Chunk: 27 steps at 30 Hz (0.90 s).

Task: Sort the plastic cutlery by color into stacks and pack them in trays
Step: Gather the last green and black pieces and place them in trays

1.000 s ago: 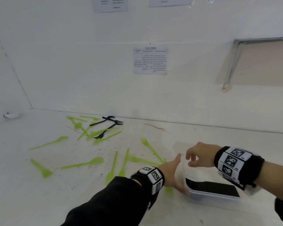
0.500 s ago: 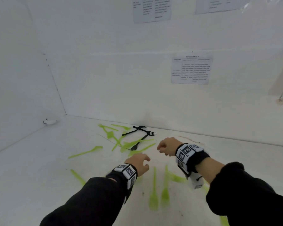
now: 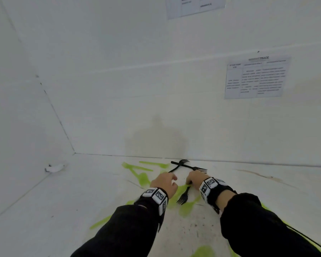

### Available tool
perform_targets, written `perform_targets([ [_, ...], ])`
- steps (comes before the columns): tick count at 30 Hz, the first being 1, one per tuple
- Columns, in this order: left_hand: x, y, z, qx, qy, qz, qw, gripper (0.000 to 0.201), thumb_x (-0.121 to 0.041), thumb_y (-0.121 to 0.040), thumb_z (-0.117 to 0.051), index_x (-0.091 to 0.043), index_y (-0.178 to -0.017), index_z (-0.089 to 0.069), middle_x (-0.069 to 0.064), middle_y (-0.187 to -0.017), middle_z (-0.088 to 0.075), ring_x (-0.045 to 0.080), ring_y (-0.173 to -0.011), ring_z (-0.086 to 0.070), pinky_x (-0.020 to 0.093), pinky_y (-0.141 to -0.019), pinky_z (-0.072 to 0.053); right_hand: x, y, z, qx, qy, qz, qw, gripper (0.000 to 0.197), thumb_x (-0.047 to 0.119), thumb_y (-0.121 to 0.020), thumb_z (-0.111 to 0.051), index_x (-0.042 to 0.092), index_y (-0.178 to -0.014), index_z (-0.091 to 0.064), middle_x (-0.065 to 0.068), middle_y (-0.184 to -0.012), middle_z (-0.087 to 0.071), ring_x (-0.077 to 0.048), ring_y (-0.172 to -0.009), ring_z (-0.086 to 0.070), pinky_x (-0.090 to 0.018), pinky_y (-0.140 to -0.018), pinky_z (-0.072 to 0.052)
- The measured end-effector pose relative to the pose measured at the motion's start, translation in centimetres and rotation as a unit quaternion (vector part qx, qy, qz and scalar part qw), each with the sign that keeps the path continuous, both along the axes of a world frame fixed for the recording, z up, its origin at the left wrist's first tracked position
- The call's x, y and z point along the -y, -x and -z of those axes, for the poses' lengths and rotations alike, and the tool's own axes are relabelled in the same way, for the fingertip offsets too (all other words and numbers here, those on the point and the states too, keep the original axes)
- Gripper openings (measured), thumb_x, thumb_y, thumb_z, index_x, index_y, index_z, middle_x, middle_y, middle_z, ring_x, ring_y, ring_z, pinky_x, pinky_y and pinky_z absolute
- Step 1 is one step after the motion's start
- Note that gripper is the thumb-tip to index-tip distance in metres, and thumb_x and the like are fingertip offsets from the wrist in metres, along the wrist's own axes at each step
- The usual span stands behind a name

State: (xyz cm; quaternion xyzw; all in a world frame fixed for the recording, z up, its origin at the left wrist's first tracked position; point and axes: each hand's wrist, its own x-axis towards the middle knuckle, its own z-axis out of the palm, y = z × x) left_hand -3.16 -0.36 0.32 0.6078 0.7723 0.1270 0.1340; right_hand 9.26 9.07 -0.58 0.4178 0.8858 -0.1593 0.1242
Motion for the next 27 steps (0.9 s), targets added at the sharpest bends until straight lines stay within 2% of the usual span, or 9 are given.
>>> perform_targets([
  [5,-3.5,1.2,1.1,-0.02,0.025,-0.003,0.999,0.034,-0.025,-0.093,-0.043,-0.022,-0.127,-0.05,0.0,-0.137,-0.046,0.019,-0.126,-0.044,0.033,-0.103,-0.034,-1.5,-0.6,-0.1,0.012,0.026,-0.032,0.999,0.032,0.013,-0.089,-0.056,0.018,-0.119,-0.062,-0.006,-0.117,-0.064,-0.022,-0.113,-0.056,-0.025,-0.095,-0.041],
  [9,-5.8,1.7,2.1,-0.042,0.042,-0.001,0.998,0.038,-0.025,-0.095,-0.04,-0.021,-0.132,-0.047,0.003,-0.139,-0.043,0.021,-0.128,-0.043,0.036,-0.105,-0.033,-1.9,-0.6,0.4,0.06,0.034,-0.071,0.995,0.032,0.037,-0.073,-0.076,0.022,-0.098,-0.063,0.002,-0.093,-0.053,-0.02,-0.085,-0.052,-0.026,-0.083,-0.045],
  [12,-7.0,2.0,2.8,-0.068,0.048,0.005,0.996,0.04,-0.024,-0.096,-0.036,-0.019,-0.135,-0.044,0.005,-0.139,-0.043,0.023,-0.128,-0.042,0.036,-0.103,-0.033,-2.2,-0.7,1.0,0.074,0.04,-0.086,0.993,0.039,0.036,-0.073,-0.076,0.012,-0.102,-0.062,0.001,-0.094,-0.048,-0.018,-0.085,-0.047,-0.027,-0.078,-0.043],
  [15,-8.0,2.1,3.6,-0.084,0.052,0.016,0.995,0.039,-0.022,-0.096,-0.035,-0.016,-0.133,-0.045,0.005,-0.137,-0.044,0.022,-0.127,-0.042,0.036,-0.102,-0.033,-2.4,-1.0,0.2,0.055,0.058,-0.101,0.992,0.022,0.026,-0.079,-0.073,0.017,-0.094,-0.059,0.001,-0.092,-0.051,-0.016,-0.084,-0.047,-0.022,-0.072,-0.037],
  [17,-8.6,2.1,4.0,-0.091,0.063,0.018,0.994,0.039,-0.022,-0.096,-0.034,-0.015,-0.133,-0.044,0.006,-0.137,-0.043,0.023,-0.127,-0.042,0.037,-0.102,-0.034,-2.3,-1.2,-0.4,0.044,0.078,-0.088,0.992,0.024,0.037,-0.078,-0.071,0.021,-0.092,-0.061,0.002,-0.094,-0.058,-0.017,-0.084,-0.051,-0.022,-0.07,-0.041],
  [19,-9.1,2.2,4.2,-0.105,0.079,0.023,0.991,0.038,-0.021,-0.097,-0.033,-0.012,-0.133,-0.043,0.007,-0.136,-0.043,0.025,-0.126,-0.043,0.039,-0.101,-0.035,-2.1,-1.2,-0.4,0.039,0.086,-0.065,0.993,0.035,0.052,-0.084,-0.059,0.021,-0.098,-0.064,-0.002,-0.105,-0.062,-0.02,-0.095,-0.055,-0.027,-0.084,-0.044],
  [21,-9.6,2.3,4.4,-0.12,0.098,0.024,0.988,0.036,-0.019,-0.097,-0.033,-0.012,-0.131,-0.044,0.007,-0.136,-0.045,0.025,-0.127,-0.043,0.039,-0.101,-0.034,-2.1,-1.1,0.2,0.015,0.091,-0.062,0.994,0.035,0.045,-0.088,-0.055,0.016,-0.105,-0.064,-0.004,-0.104,-0.061,-0.021,-0.098,-0.054,-0.029,-0.088,-0.041],
  [24,-10.0,2.7,4.5,-0.137,0.107,0.025,0.985,0.037,-0.015,-0.096,-0.034,-0.017,-0.131,-0.046,0.005,-0.138,-0.046,0.023,-0.13,-0.041,0.039,-0.106,-0.029,-2.3,-0.9,0.6,-0.027,0.114,-0.086,0.989,0.026,0.025,-0.085,-0.065,0.008,-0.105,-0.067,0.001,-0.09,-0.056,-0.014,-0.086,-0.051,-0.025,-0.08,-0.041],
  [27,-10.1,3.2,4.6,-0.128,0.084,0.014,0.988,0.037,-0.012,-0.093,-0.04,-0.021,-0.128,-0.048,0.002,-0.134,-0.049,0.019,-0.129,-0.041,0.037,-0.11,-0.021,-2.5,-0.8,0.7,-0.039,0.1,-0.068,0.992,0.021,0.02,-0.088,-0.06,0.006,-0.104,-0.066,-0.005,-0.094,-0.06,-0.015,-0.085,-0.05,-0.021,-0.076,-0.037],
])
